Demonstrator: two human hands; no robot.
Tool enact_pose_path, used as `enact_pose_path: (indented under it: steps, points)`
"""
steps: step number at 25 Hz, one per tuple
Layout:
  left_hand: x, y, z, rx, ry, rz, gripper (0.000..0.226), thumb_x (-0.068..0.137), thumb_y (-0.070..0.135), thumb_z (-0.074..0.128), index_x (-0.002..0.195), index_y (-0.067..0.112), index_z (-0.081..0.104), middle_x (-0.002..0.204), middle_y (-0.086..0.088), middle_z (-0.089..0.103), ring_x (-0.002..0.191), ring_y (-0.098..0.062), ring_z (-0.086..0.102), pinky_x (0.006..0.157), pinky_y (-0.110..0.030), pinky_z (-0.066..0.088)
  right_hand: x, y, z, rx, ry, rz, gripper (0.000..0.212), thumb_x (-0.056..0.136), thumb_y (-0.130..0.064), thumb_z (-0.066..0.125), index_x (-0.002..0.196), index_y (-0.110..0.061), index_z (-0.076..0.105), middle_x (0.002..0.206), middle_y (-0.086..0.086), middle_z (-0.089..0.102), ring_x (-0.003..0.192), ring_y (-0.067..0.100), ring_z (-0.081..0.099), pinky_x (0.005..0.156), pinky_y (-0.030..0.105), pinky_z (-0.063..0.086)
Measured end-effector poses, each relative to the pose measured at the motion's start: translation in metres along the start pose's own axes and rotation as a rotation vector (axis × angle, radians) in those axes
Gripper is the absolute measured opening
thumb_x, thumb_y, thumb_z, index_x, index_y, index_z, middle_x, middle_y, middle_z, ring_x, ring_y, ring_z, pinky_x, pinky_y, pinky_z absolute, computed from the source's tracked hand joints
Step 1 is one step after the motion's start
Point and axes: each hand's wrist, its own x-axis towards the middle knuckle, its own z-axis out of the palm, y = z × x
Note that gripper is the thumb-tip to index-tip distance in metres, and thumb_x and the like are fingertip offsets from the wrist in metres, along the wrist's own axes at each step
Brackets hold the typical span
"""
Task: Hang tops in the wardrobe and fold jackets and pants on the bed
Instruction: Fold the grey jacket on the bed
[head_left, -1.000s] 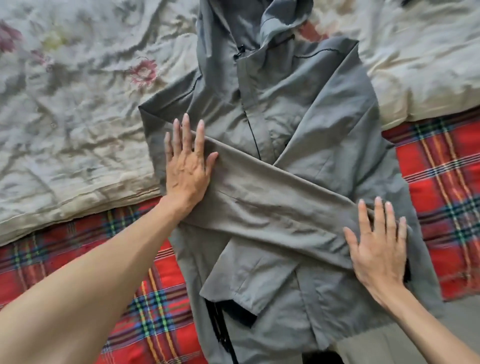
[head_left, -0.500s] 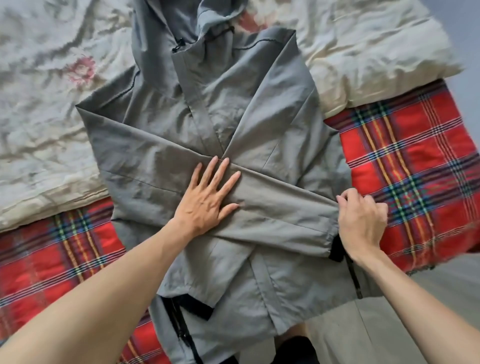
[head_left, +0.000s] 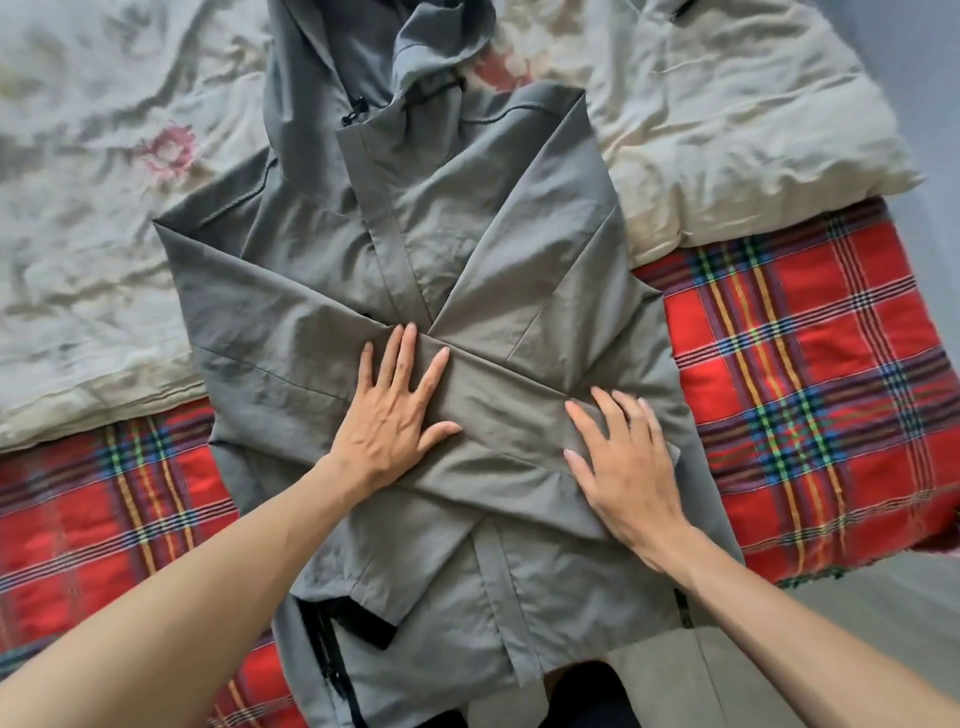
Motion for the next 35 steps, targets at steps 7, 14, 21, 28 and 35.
enact_pose_path:
  steps: [7,14,21,28,35]
  points:
    - [0.043,-0.05,-0.068,-0.419,0.434,-0.441,0.055,0.097,0.045,0.05,0.138,0.008,0.043,0.138,-0.015,0.045,0.127,-0.031,0.043,0.111,-0.043,0.034,0.216,0.0,-0.081,0.602,-0.093,0.296,0.017,0.089,-0.015,0.053,0.09,-0.025,0.067,0.092,0.004,0.072,0.091,0.027,0.066,0.082,0.04,0.051]
    - [0.119,-0.113,-0.108,-0.614,0.433,-0.635,0.033,0.092,0.042,0.065,0.115,0.019,0.058,0.099,0.003,0.059,0.093,-0.018,0.057,0.085,-0.035,0.046,0.338,-0.062,-0.12,0.241,0.045,0.085,0.019,0.09,-0.028,0.049,0.099,-0.022,0.064,0.092,0.011,0.07,0.088,0.037,0.064,0.074,0.039,0.051]
    - [0.185,-0.131,-0.13,-0.187,0.234,-0.621,0.047,0.085,0.053,0.069,0.112,0.019,0.049,0.106,0.0,0.062,0.099,-0.024,0.064,0.069,-0.035,0.04,0.485,-0.075,-0.124,0.617,0.025,0.656,0.064,0.086,-0.026,0.068,0.14,-0.013,0.035,0.135,0.018,0.051,0.123,0.034,0.051,0.102,0.038,0.044]
    - [0.232,-0.17,-0.167,-0.542,0.533,-0.681,0.062,0.083,0.032,0.07,0.135,0.018,0.041,0.129,-0.007,0.05,0.115,-0.027,0.053,0.093,-0.044,0.048,0.496,-0.073,-0.144,0.219,0.206,0.059,0.027,0.093,-0.021,0.049,0.117,-0.013,0.058,0.103,0.016,0.068,0.093,0.036,0.063,0.069,0.035,0.042]
    - [0.285,-0.207,-0.207,-0.541,0.586,-0.954,0.039,0.087,0.006,0.052,0.121,0.023,0.057,0.103,-0.006,0.068,0.096,-0.026,0.065,0.073,-0.032,0.043,0.472,-0.102,-0.197,0.894,0.339,-0.2,0.024,0.098,-0.029,0.046,0.085,-0.031,0.066,0.072,-0.016,0.063,0.073,0.006,0.057,0.07,0.031,0.045]
